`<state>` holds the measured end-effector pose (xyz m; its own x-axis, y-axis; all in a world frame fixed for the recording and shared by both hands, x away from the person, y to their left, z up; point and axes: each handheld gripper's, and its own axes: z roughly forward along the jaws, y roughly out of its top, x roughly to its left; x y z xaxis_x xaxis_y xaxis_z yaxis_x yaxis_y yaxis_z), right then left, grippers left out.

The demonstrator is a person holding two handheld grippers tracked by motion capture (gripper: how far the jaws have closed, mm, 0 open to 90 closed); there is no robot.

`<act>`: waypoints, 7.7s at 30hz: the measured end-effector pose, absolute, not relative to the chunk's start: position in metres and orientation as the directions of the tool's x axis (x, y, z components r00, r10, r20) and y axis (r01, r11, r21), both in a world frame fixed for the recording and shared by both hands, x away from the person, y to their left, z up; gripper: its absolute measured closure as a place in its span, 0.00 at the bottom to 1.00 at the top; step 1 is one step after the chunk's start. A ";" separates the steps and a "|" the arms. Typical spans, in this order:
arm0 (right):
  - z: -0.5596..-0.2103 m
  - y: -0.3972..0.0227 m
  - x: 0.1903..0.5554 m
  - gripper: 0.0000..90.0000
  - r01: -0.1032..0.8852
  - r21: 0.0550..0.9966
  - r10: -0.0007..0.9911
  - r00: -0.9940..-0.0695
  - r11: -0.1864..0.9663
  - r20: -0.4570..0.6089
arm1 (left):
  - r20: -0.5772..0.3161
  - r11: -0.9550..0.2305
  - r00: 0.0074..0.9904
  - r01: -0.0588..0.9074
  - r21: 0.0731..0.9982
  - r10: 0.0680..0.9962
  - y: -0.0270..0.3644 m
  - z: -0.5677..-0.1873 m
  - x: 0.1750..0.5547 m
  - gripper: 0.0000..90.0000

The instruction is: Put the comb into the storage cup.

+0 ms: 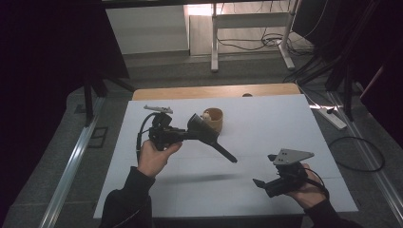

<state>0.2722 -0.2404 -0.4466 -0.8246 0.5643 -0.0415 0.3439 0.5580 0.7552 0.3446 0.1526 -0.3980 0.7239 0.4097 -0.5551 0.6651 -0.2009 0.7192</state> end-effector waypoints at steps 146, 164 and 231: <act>-0.455 -0.334 0.235 0.01 0.609 0.687 0.808 -0.587 0.398 0.053 | -0.403 -0.183 0.597 0.687 0.703 0.693 0.155 -0.351 0.471 0.92; -0.455 -0.334 0.235 0.01 0.607 0.687 0.806 -0.590 0.399 0.052 | -0.396 -0.191 0.584 0.698 0.690 0.708 0.150 -0.364 0.478 0.92; -0.456 -0.333 0.236 0.01 0.609 0.679 0.800 -0.597 0.411 0.051 | -0.475 -0.070 0.516 0.726 0.684 0.713 0.165 -0.431 0.477 0.85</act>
<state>0.2358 -0.3325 -0.4560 -0.5974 0.8003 0.0512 0.6087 0.4110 0.6787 0.4773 0.1652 -0.4309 0.5161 0.7128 -0.4748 0.7259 -0.0698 0.6842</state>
